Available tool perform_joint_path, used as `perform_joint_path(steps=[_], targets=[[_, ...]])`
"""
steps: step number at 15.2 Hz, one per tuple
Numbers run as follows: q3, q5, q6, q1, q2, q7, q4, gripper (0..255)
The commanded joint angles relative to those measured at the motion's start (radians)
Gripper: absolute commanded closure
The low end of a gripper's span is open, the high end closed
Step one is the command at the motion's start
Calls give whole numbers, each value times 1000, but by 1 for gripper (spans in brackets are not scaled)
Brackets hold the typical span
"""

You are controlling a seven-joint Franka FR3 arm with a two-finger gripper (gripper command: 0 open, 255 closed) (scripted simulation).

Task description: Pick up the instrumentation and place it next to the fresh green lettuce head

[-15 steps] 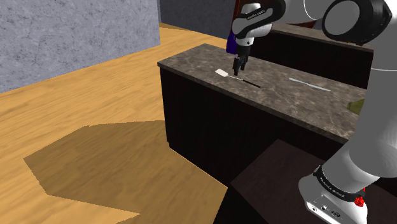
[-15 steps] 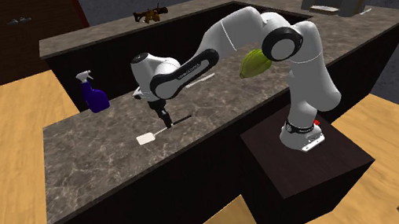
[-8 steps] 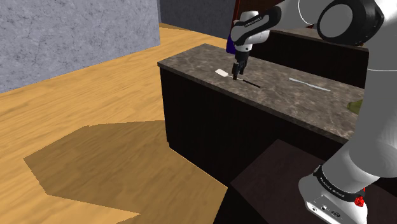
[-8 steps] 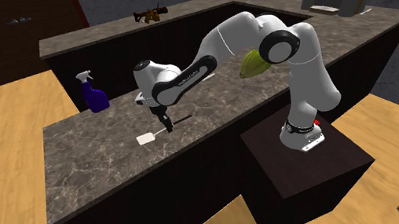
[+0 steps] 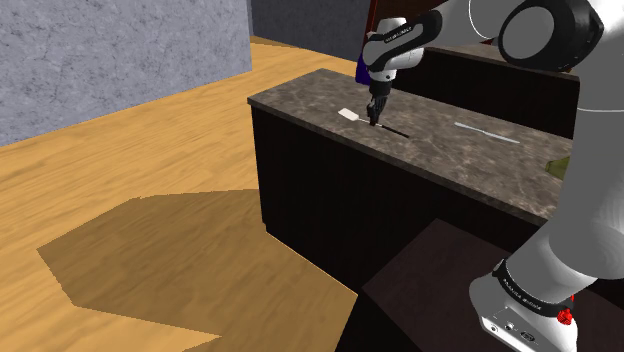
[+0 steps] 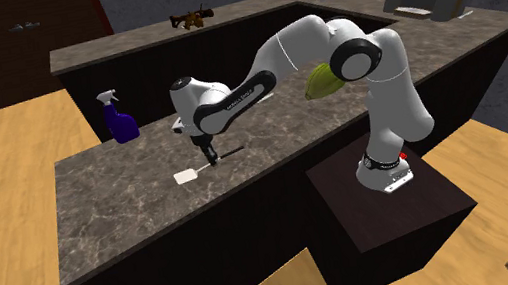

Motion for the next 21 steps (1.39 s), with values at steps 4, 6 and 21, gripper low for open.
perform_joint_path(steps=[4, 6, 21], targets=[[0, 0, 0, 0, 0, 0, 0, 255], [0, 0, 0, 0, 0, 0, 0, 255], [-8, -17, -160, 3, -64, 7, 97, 255]])
